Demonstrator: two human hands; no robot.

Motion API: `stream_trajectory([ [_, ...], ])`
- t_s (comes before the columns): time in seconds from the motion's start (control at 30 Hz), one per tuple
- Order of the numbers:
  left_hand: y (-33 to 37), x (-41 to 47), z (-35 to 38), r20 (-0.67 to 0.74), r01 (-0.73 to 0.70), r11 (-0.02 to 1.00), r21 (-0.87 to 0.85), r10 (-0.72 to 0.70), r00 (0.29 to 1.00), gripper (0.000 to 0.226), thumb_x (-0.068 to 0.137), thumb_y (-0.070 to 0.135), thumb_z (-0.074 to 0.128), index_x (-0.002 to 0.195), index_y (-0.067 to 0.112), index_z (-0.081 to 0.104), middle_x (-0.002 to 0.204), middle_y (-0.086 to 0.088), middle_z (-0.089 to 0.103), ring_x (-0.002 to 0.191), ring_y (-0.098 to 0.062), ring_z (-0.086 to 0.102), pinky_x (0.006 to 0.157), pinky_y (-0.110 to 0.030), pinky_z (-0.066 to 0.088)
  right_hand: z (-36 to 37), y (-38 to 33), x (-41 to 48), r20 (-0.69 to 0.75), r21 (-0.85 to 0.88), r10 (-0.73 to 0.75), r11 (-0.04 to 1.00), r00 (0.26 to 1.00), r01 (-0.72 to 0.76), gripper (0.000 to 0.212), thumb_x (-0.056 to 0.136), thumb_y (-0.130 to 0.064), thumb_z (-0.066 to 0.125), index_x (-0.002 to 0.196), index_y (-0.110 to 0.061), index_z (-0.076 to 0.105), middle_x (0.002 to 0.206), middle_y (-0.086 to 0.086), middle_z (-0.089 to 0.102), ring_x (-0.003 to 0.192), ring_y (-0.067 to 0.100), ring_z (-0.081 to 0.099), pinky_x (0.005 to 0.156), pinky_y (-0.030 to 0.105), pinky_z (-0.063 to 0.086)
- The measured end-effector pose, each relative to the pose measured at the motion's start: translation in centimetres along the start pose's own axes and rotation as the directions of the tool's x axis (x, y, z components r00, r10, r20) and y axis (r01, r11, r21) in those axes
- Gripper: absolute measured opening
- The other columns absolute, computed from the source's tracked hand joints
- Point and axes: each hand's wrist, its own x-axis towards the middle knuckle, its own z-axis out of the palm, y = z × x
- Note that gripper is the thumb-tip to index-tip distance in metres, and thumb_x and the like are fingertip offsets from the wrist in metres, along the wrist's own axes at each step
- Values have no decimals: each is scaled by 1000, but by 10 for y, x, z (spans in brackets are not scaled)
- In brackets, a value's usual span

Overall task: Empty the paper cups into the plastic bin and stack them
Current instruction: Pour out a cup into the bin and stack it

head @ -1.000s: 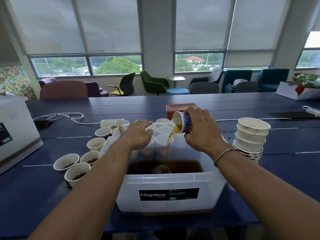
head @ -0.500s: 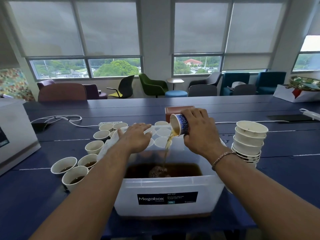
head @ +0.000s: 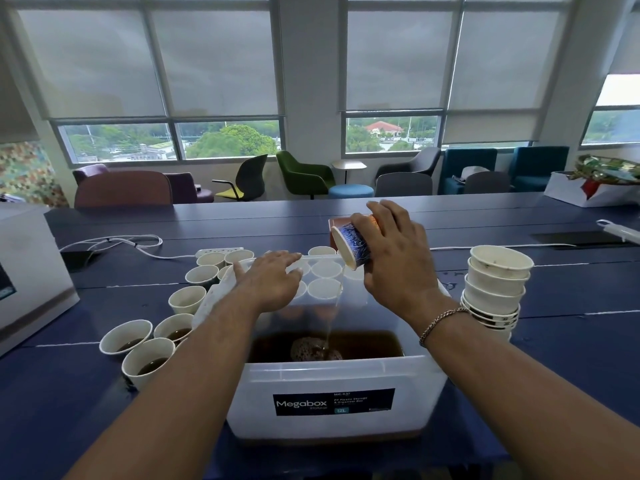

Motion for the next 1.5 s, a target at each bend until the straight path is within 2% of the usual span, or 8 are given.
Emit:
stream_trajectory([
  [0.23,0,1,0,5,2,1000,-2,-2,1000,46,105,44,30,151,39,30,163,10,19,151,-17,11,116,-63,-6,1,1,-2,-30,-7,4,1000,1000,-5,78,64,-26,82,131,-19,45,134,15,49,125,34,44,101,51,41],
  [0.37,3,0,-1,-11,22,999,-23,-22,1000,43,105,44,31,148,38,37,161,8,26,150,-19,17,115,-63,-4,2,0,-5,203,61,96,992,975,-110,69,75,-46,67,132,-25,34,122,3,58,110,25,56,103,45,36],
  [0.5,26,1,-14,-188,-36,987,-154,7,982,38,105,42,30,123,30,61,134,0,61,121,-22,54,111,-58,31,-6,3,1,252,165,147,967,957,-192,71,74,-52,69,131,-24,36,125,1,57,111,22,55,98,41,42],
  [0.63,81,-10,-34,-152,-201,761,-616,136,979,39,107,41,28,120,19,57,105,-6,69,89,-18,68,85,-36,56,-28,17,14,189,258,185,938,964,-231,74,74,-51,72,134,-24,38,127,2,52,114,20,50,91,36,49],
  [0.9,183,-6,-33,-159,-222,488,-844,167,973,36,105,35,39,127,16,59,113,-6,69,102,-23,67,89,-39,57,-98,85,9,101,299,382,869,919,-394,81,76,-39,73,142,-30,26,136,5,52,116,30,54,86,32,42],
  [1.17,236,-17,-19,-138,-263,546,-795,260,956,45,97,50,37,117,19,63,120,-5,67,111,-24,62,101,-49,48,-120,122,-15,181,310,491,794,852,-524,79,71,-37,76,136,-31,30,130,4,53,111,28,55,90,46,52],
  [1.37,215,-14,-6,-55,-238,696,-677,275,960,44,105,50,25,110,19,55,117,-9,66,96,-18,62,104,-46,45,-120,121,-17,268,232,553,758,789,-610,91,68,-62,71,142,-27,30,141,5,43,123,28,46,97,48,45],
  [1.5,202,-7,-13,-26,-217,699,-681,274,961,56,105,50,22,134,14,52,128,-6,64,83,-2,56,104,-41,43,-116,115,0,309,216,572,736,760,-641,88,72,-56,73,143,-26,31,146,5,40,127,29,46,100,47,45],
])
